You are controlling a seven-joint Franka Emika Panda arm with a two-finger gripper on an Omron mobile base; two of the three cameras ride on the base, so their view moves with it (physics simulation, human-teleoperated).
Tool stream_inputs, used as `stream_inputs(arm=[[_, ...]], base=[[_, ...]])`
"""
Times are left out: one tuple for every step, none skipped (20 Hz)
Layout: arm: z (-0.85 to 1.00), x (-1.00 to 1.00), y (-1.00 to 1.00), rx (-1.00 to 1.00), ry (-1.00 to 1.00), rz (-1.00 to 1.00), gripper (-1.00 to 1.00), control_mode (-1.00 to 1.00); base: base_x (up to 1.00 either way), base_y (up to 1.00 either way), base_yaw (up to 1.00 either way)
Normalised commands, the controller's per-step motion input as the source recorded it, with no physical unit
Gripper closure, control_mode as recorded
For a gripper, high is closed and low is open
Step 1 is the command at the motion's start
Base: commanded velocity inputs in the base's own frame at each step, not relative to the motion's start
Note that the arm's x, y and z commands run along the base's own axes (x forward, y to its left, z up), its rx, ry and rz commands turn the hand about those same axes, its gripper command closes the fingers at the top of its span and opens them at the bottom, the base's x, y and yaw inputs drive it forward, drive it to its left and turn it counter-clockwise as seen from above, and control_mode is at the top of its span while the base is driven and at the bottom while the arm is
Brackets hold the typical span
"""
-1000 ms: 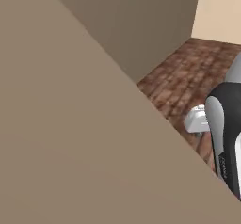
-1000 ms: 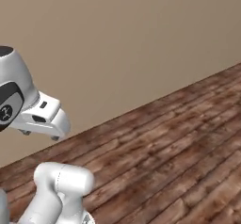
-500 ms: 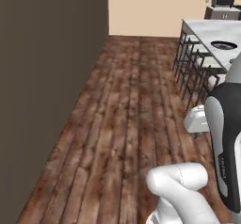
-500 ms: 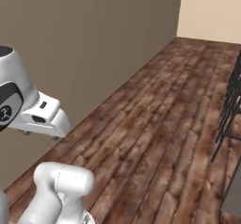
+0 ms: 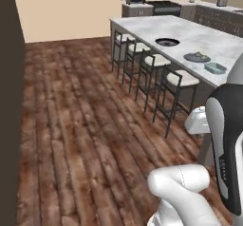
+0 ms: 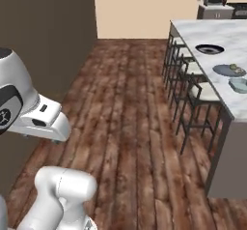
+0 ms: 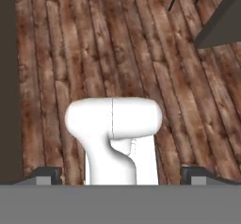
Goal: Place two dumplings into each of the tupperware containers and then place the containers in the fridge.
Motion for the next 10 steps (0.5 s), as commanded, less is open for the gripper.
stream_inputs(arm=[[0.0, 0.0, 0.0, 0.0, 0.0, 0.0, -1.0, 1.0], [0.0, 0.0, 0.0, 0.0, 0.0, 0.0, -1.0, 1.0], [0.0, 0.0, 0.0, 0.0, 0.0, 0.0, -1.0, 1.0], [0.0, 0.0, 0.0, 0.0, 0.0, 0.0, -1.0, 1.0], [0.0, 0.0, 0.0, 0.0, 0.0, 0.0, -1.0, 1.0], [0.0, 0.0, 0.0, 0.0, 0.0, 0.0, -1.0, 1.0], [0.0, 0.0, 0.0, 0.0, 0.0, 0.0, -1.0, 1.0], [0.0, 0.0, 0.0, 0.0, 0.0, 0.0, -1.0, 1.0], [0.0, 0.0, 0.0, 0.0, 0.0, 0.0, -1.0, 1.0], [0.0, 0.0, 0.0, 0.0, 0.0, 0.0, -1.0, 1.0]], base=[[0.82, 0.79, -0.68], [0.86, 0.79, -0.67], [0.85, 0.79, -0.67], [0.86, 0.79, -0.67], [0.86, 0.8, -0.67], [0.89, 0.82, -0.66], [0.91, 0.83, -0.65], [0.91, 0.84, -0.65], [0.92, 0.84, -0.65], [0.91, 0.84, -0.65]])
